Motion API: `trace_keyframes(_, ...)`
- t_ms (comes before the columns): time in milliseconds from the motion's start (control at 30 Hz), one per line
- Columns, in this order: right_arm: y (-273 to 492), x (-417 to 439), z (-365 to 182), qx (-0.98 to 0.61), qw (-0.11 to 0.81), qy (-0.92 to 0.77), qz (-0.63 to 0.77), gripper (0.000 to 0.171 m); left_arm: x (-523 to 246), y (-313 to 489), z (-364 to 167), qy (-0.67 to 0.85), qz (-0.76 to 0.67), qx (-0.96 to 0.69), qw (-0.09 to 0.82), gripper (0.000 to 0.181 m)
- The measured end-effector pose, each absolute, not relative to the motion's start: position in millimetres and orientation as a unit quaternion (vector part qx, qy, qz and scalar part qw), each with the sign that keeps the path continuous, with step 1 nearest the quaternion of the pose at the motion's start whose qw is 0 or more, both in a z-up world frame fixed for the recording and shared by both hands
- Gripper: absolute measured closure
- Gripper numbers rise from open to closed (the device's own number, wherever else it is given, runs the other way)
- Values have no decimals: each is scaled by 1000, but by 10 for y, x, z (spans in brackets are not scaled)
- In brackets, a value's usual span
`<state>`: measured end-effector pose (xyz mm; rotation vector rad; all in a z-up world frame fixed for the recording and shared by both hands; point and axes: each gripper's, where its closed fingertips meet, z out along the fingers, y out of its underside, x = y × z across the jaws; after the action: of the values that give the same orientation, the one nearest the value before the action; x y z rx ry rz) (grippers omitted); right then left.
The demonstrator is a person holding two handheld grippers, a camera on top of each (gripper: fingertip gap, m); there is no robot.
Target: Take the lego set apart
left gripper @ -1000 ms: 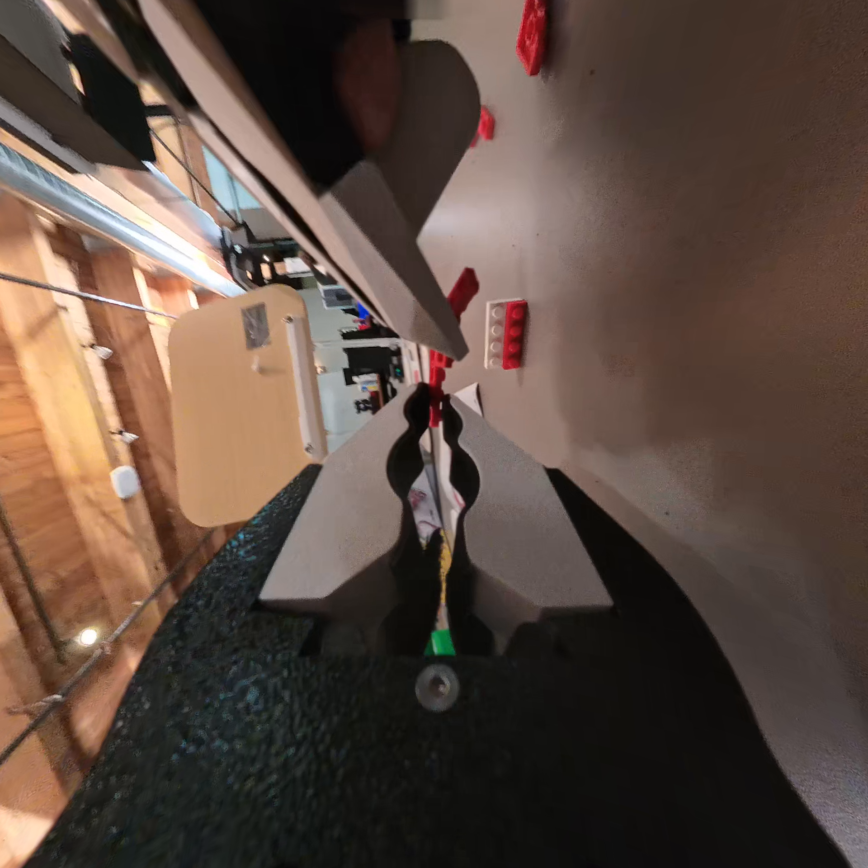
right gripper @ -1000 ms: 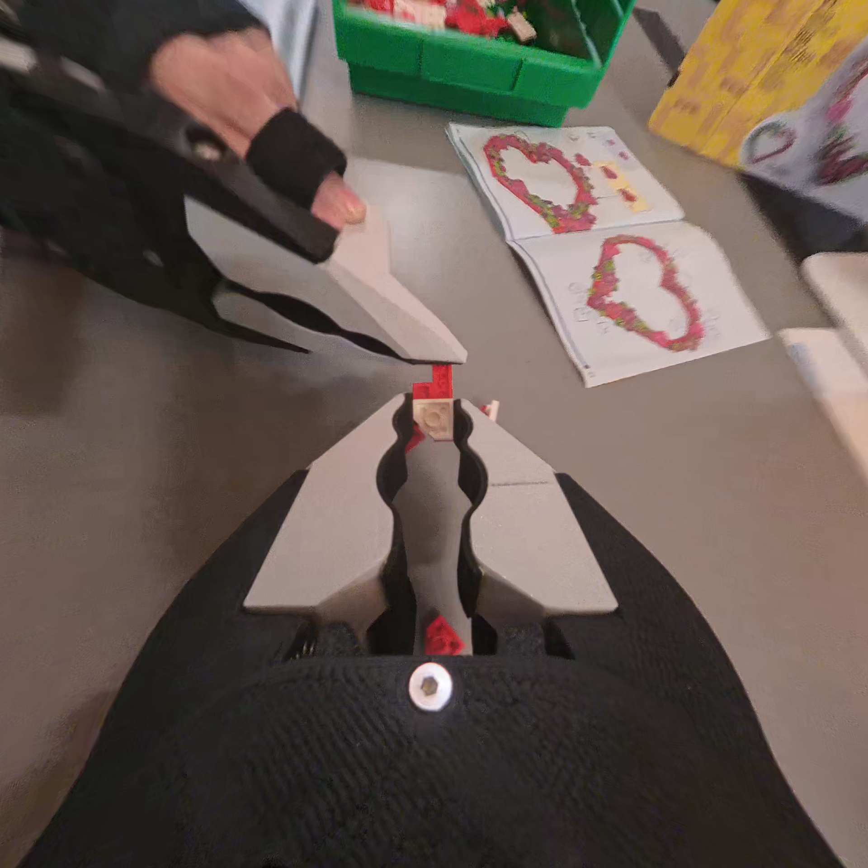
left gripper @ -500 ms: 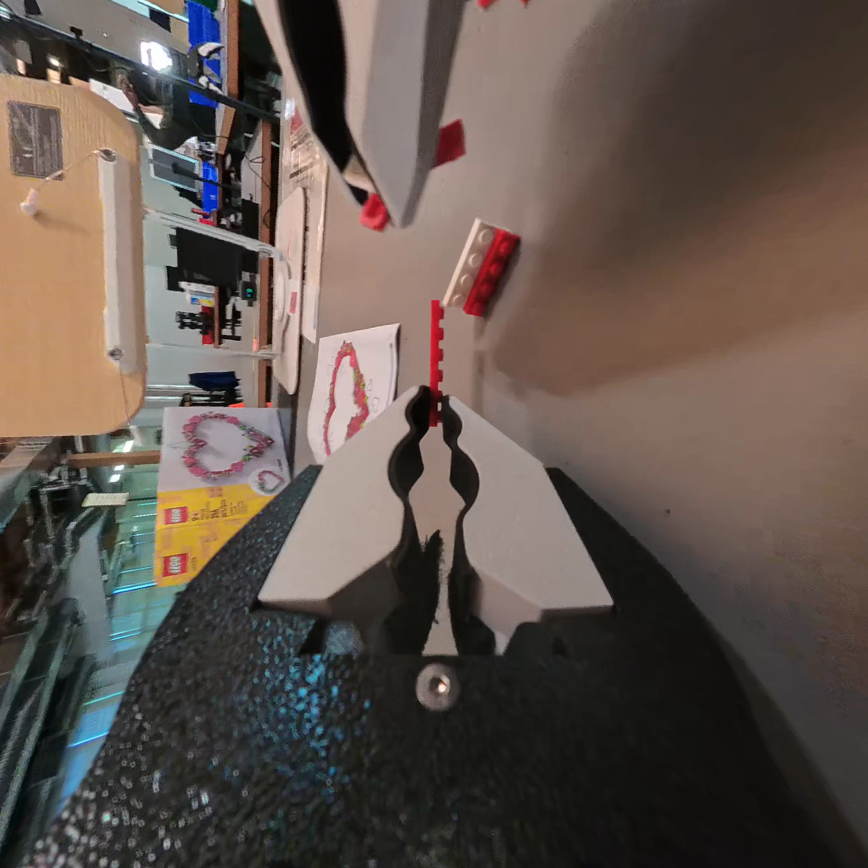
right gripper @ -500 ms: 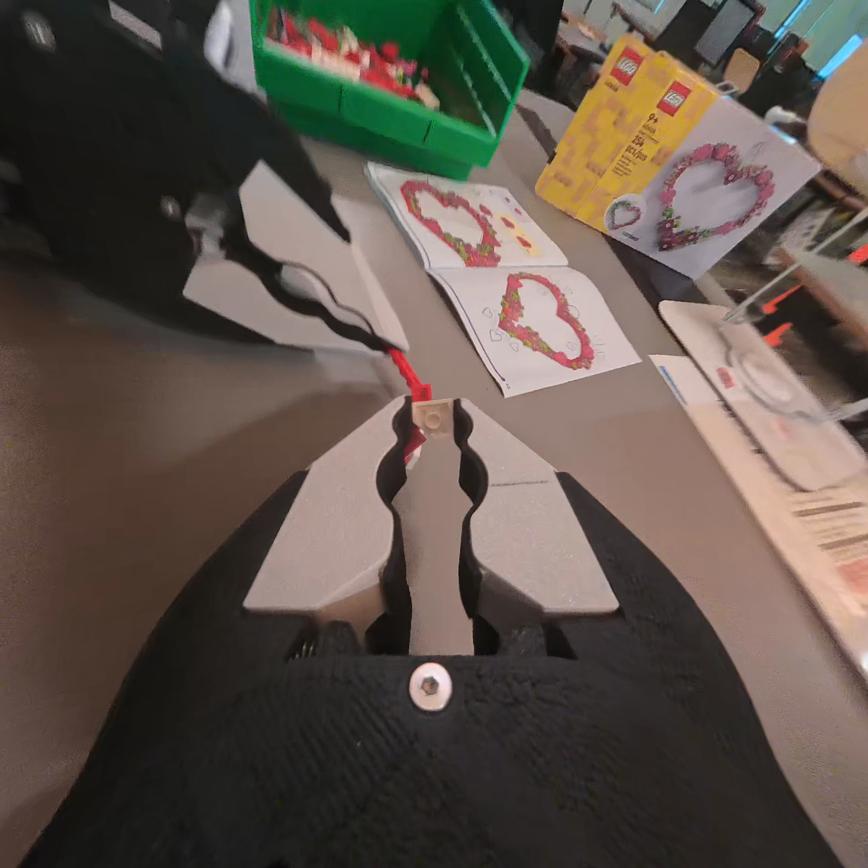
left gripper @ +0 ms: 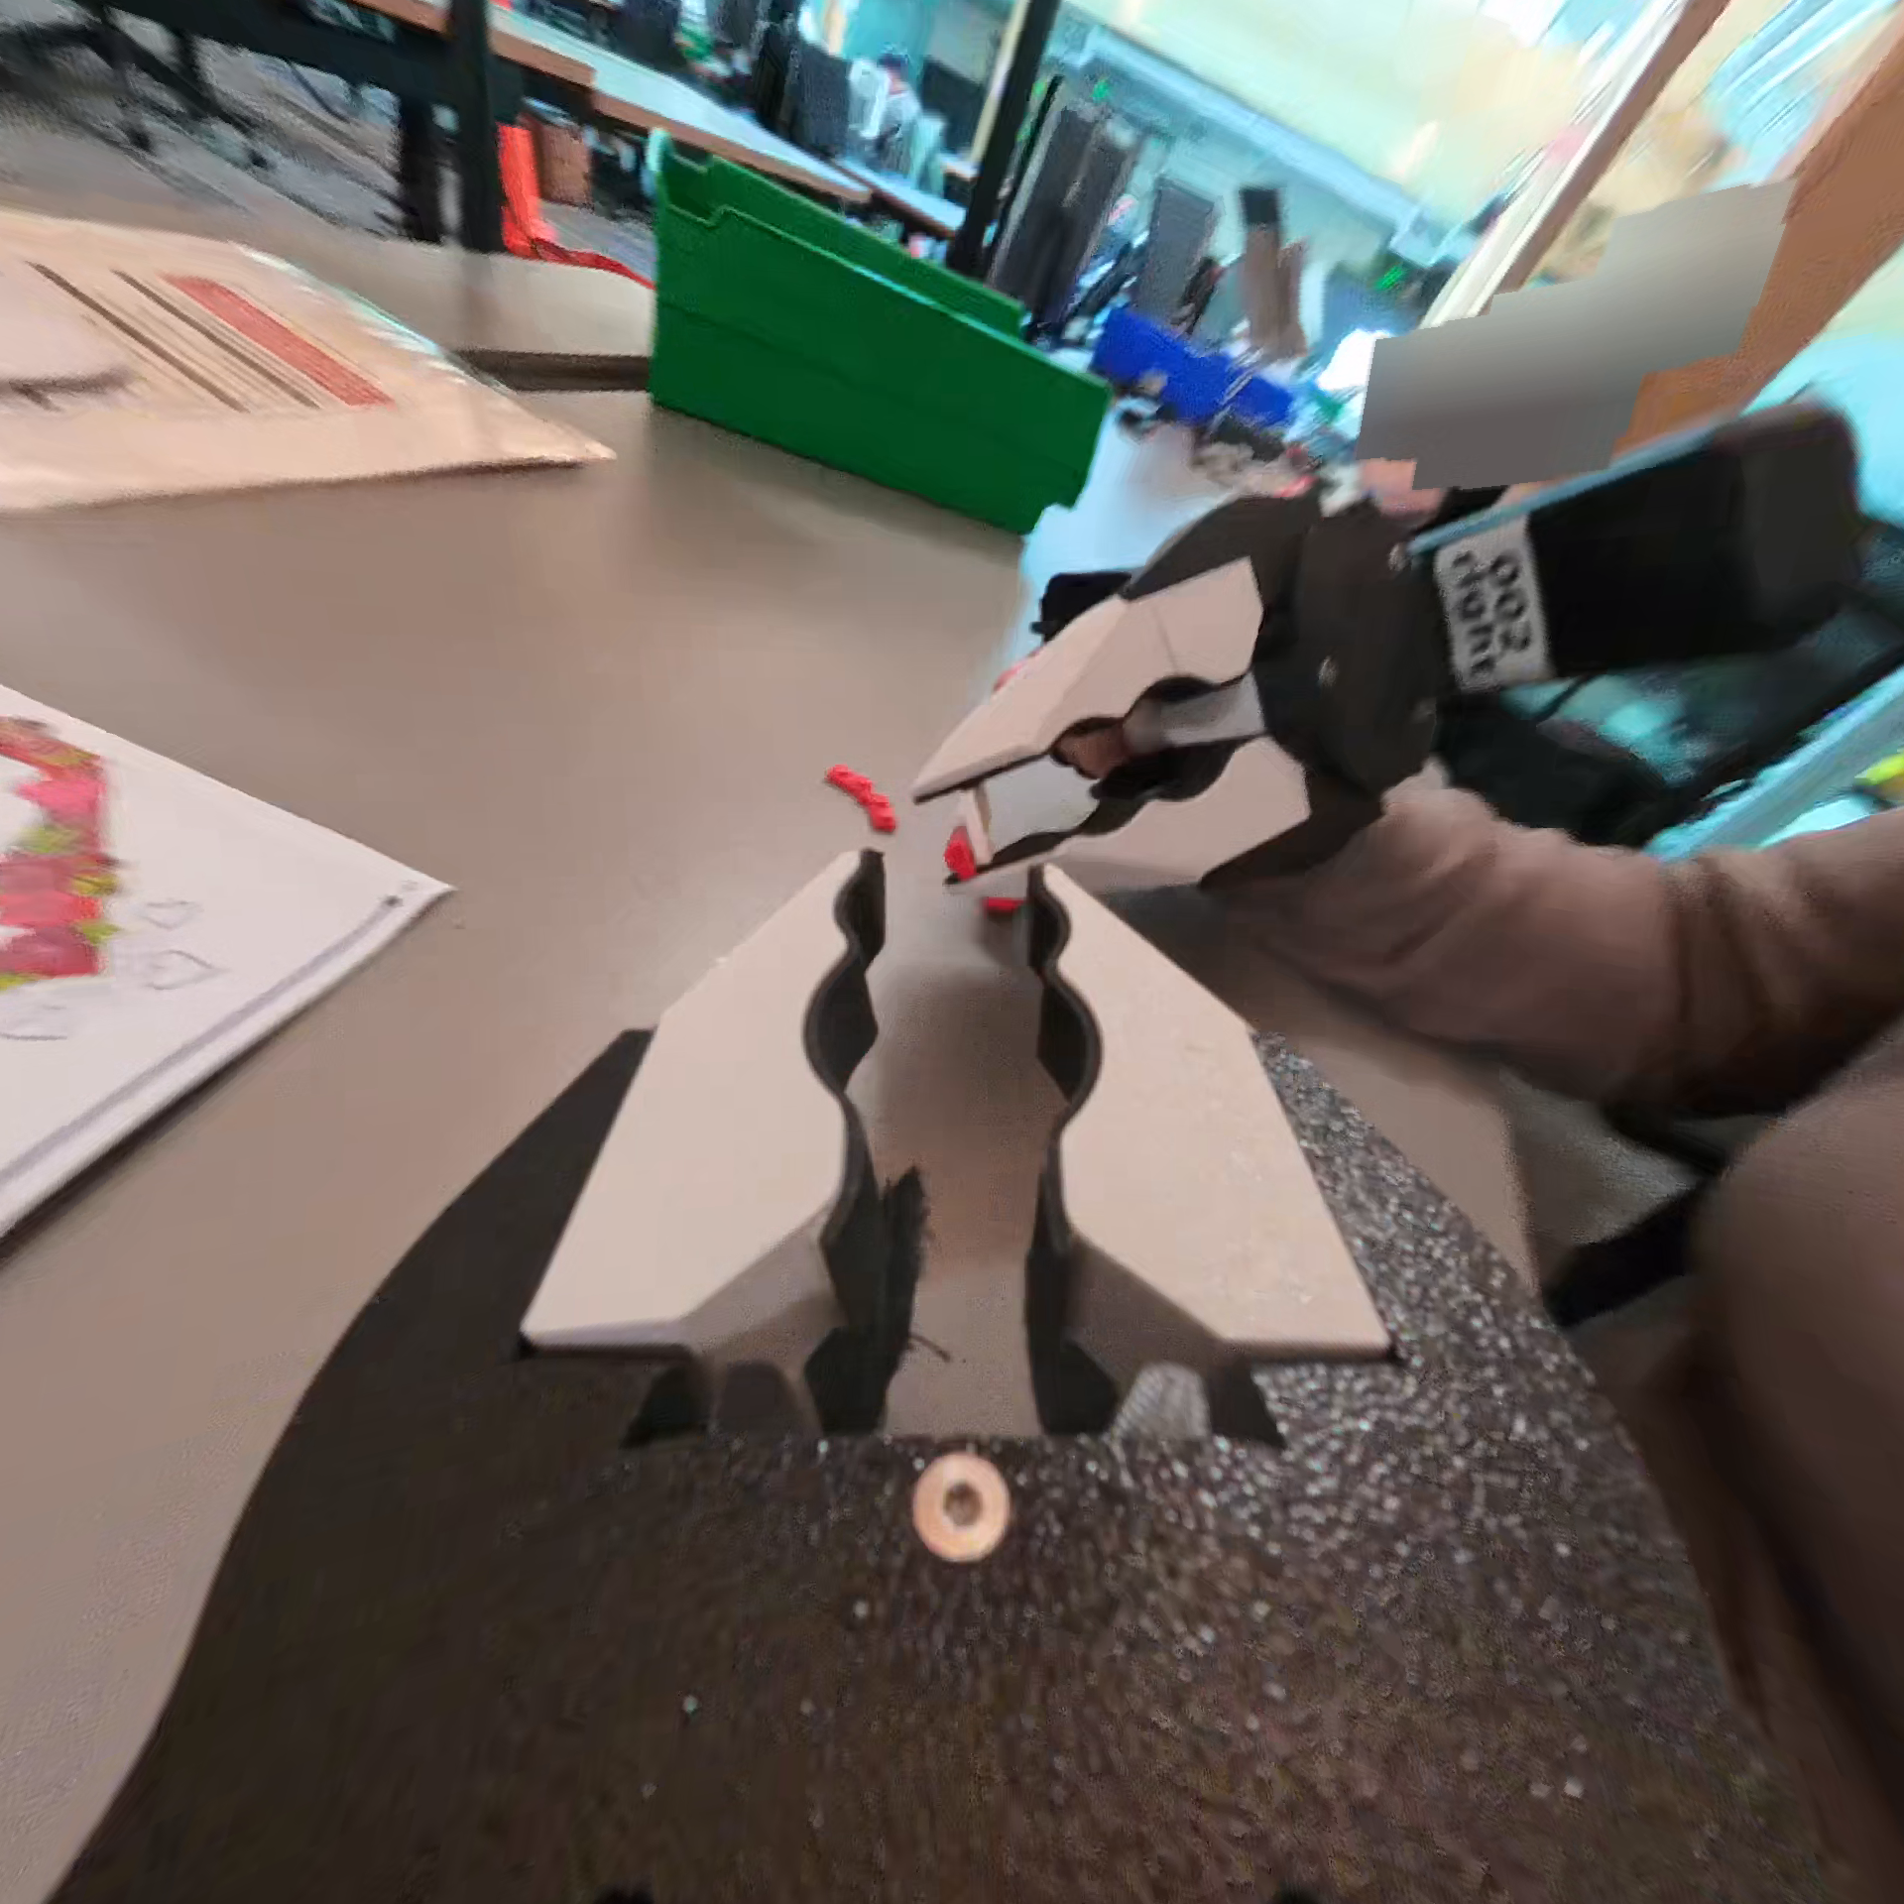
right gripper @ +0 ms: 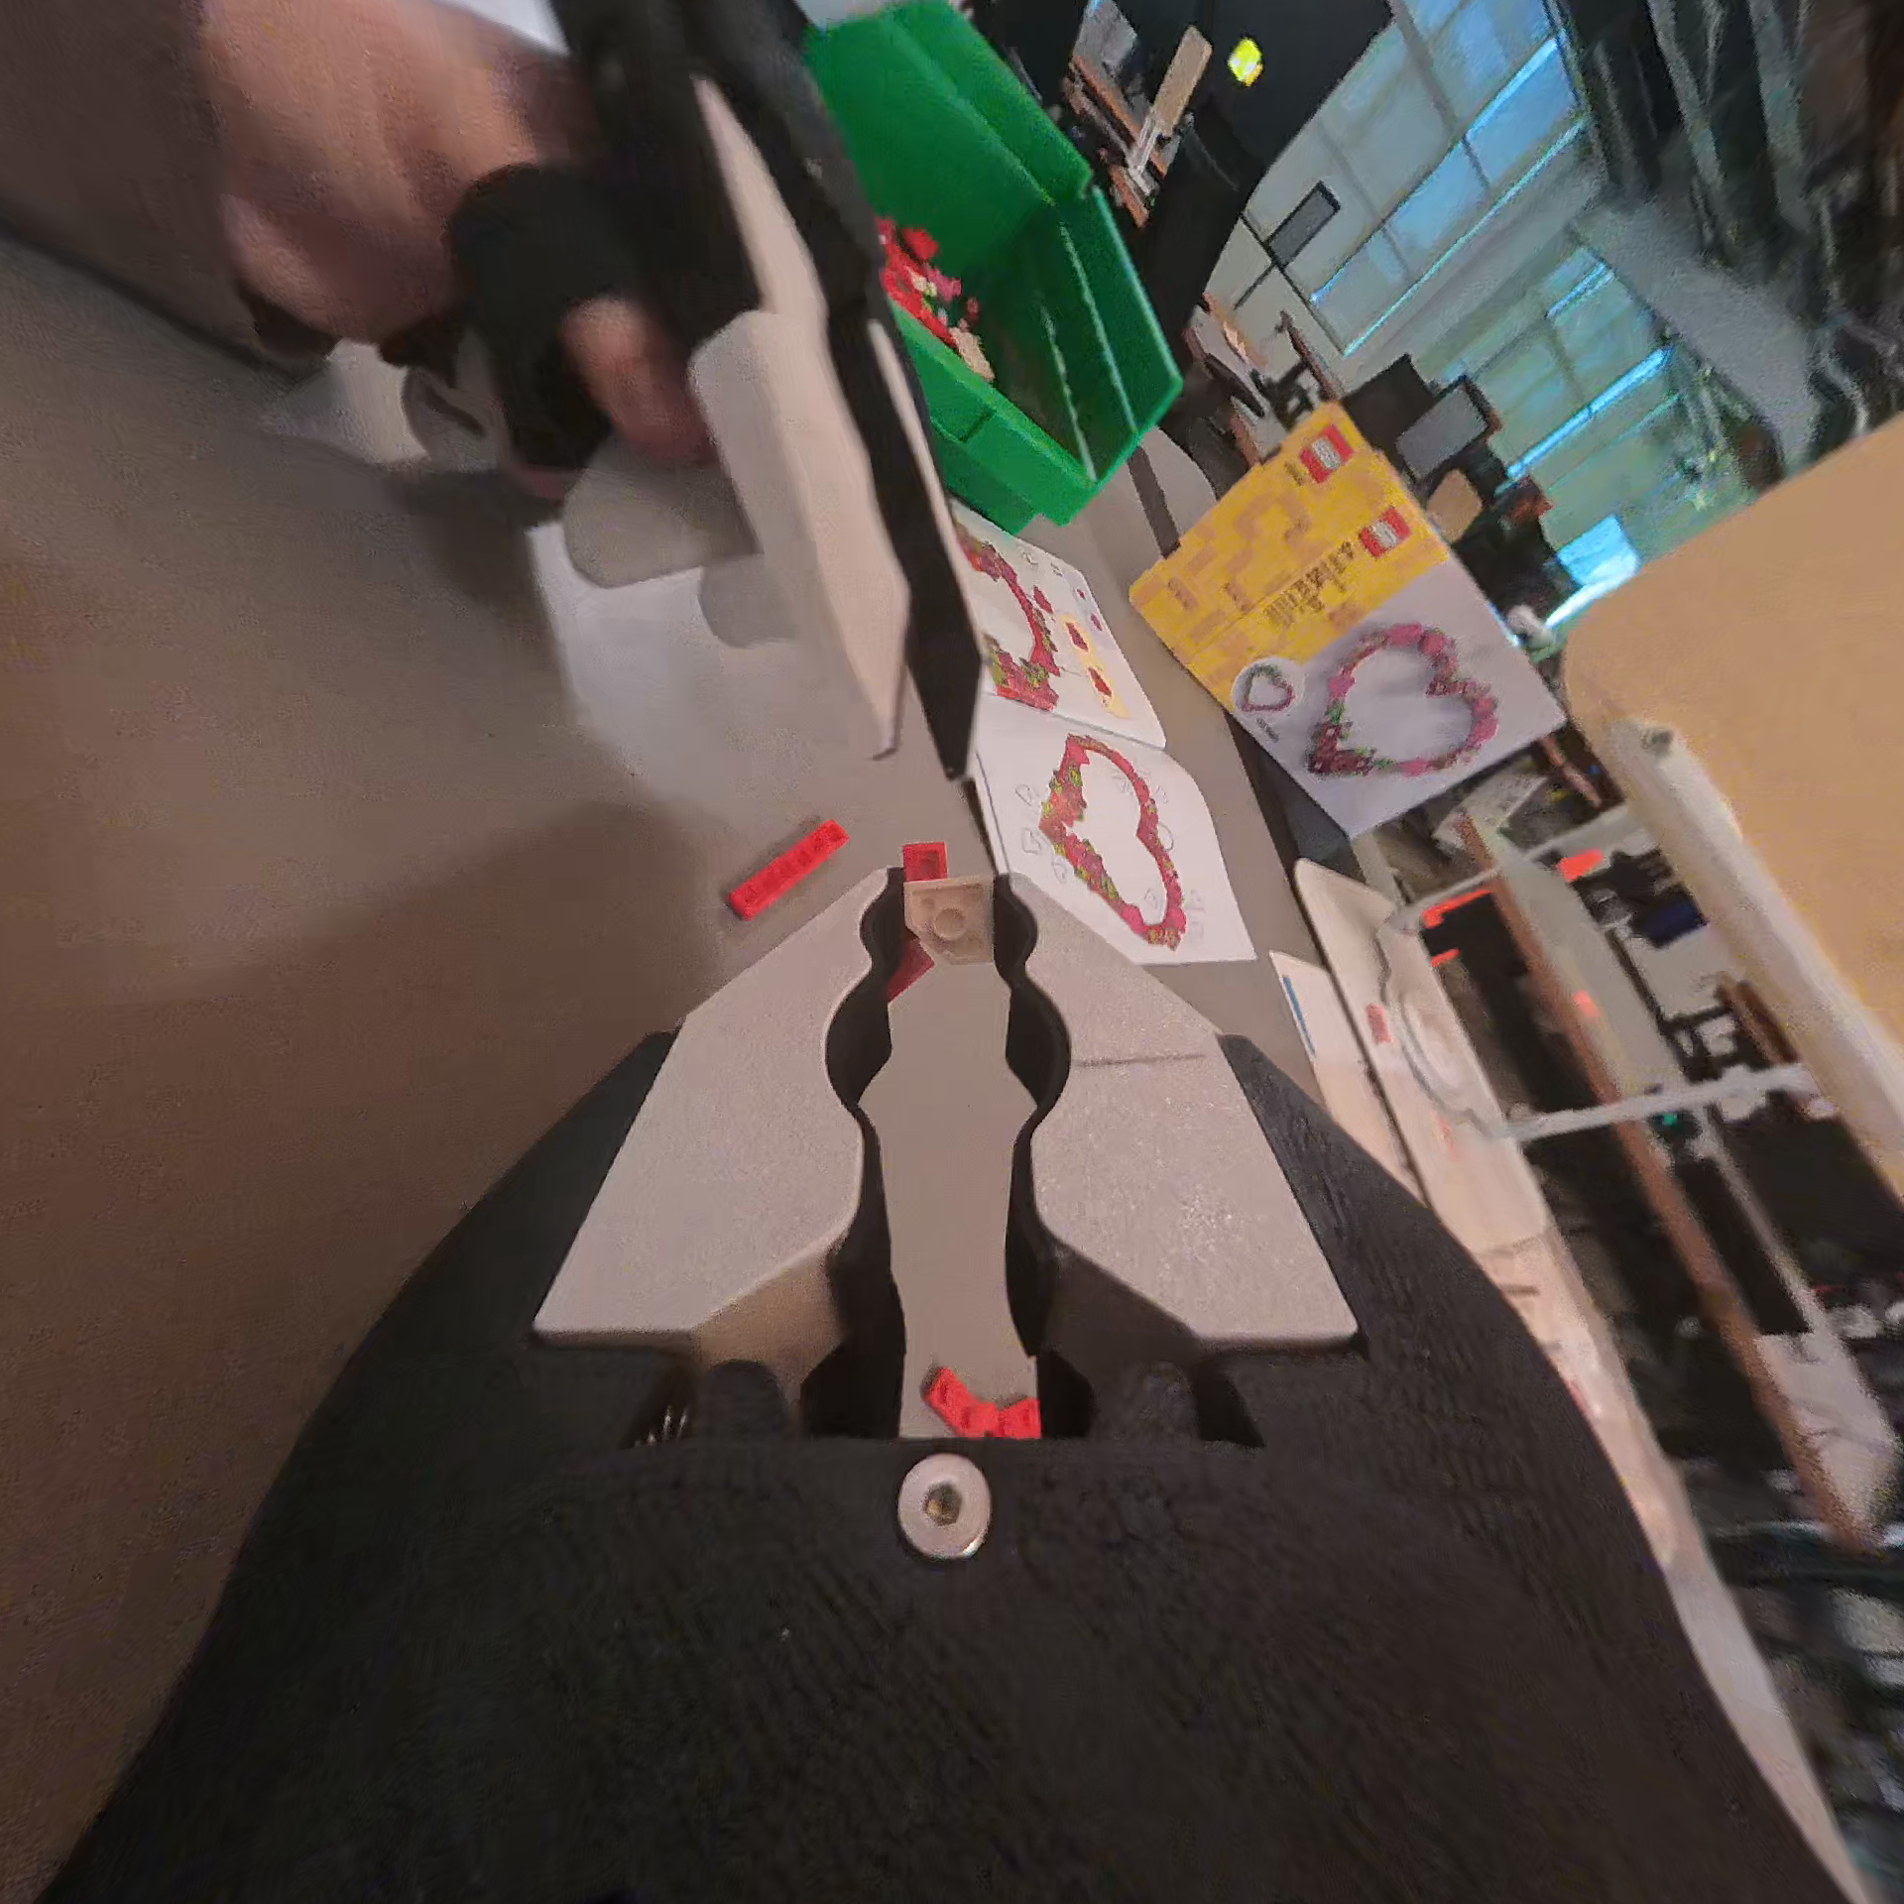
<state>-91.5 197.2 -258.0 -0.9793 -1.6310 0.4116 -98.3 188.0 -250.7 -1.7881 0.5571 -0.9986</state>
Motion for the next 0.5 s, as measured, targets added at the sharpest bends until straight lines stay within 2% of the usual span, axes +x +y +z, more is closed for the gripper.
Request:
trace_keyframes(133,1853,-971,-2588,-385,565,-713,158,155,-880,1800,-2565,213,-489,-728,430,154)
trace_keyframes(233,1795,-990,-2594,-371,564,-722,154,155,-849,1767,-2565,206,-520,-721,409,173)
trace_keyframes(367,1746,-987,-2597,-358,563,-729,152,155,-853,1725,-2584,193,-539,-724,385,179)
trace_keyframes(433,1707,-1003,-2465,-341,591,-717,143,156,-884,1711,-2475,169,-579,-701,380,181)
trace_keyframes(500,1638,-993,-2218,-298,650,-690,112,156,-1114,1898,-2735,127,-500,-762,391,181)
